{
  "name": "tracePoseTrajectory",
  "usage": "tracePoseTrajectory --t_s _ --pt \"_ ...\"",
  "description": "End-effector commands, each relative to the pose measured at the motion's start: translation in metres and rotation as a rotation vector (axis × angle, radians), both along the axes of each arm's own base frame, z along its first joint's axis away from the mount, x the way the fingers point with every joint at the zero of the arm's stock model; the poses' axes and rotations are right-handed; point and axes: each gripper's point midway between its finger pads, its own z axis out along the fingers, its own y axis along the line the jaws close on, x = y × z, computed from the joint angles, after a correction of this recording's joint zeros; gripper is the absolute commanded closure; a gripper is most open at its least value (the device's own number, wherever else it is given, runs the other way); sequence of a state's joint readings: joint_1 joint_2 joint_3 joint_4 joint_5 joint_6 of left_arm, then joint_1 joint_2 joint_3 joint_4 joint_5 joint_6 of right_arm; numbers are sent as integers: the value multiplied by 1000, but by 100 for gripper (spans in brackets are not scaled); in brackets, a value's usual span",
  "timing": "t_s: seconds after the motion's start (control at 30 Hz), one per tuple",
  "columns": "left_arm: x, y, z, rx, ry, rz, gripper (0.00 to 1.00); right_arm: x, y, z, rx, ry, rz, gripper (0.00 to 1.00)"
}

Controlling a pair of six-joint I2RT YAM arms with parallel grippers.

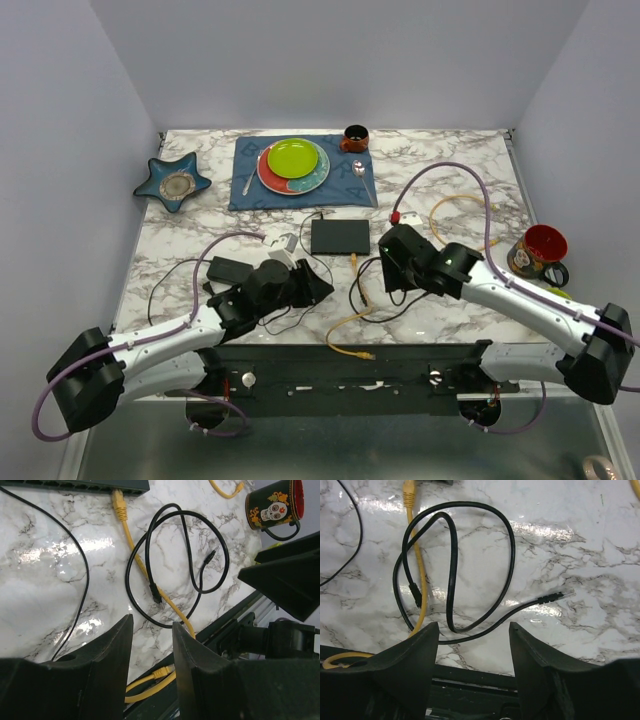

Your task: Pull the plug from the switch port

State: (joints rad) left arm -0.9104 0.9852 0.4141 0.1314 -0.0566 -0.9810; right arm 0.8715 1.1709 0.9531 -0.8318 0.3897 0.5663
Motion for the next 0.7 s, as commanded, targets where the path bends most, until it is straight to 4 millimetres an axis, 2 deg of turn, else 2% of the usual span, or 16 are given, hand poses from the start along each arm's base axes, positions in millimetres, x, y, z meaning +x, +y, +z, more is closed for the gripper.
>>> tracePoseTrajectory --t_s 0.0,0.17,0.2,0.27,0.3,0.37,0.4,0.57,0.67 --pt "-5 4 0 -28 -4 21 55 5 18 -11 15 16 44 32" --pt "-8 7 -3 -34 0 25 55 12 25 -38 -44 62 44 32" --pt "-10 7 -3 -35 2 21 55 15 28 -49 -73 86 46 40" --pt "-11 8 -5 -34 5 24 55 19 38 -53 -55 92 65 60" --pt "-12 10 -6 -36 7 27 55 23 53 -47 4 74 94 80" --pt "-13 12 -6 -36 6 33 56 30 74 -26 104 24 136 94" --pt "-13 15 -6 -36 5 45 55 35 92 -9 195 -22 178 99" --pt "-12 26 -2 -47 -11 94 56 40 139 109 553 -264 333 99" --pt "-10 31 0 -54 -22 119 56 25 167 159 709 -261 470 99"
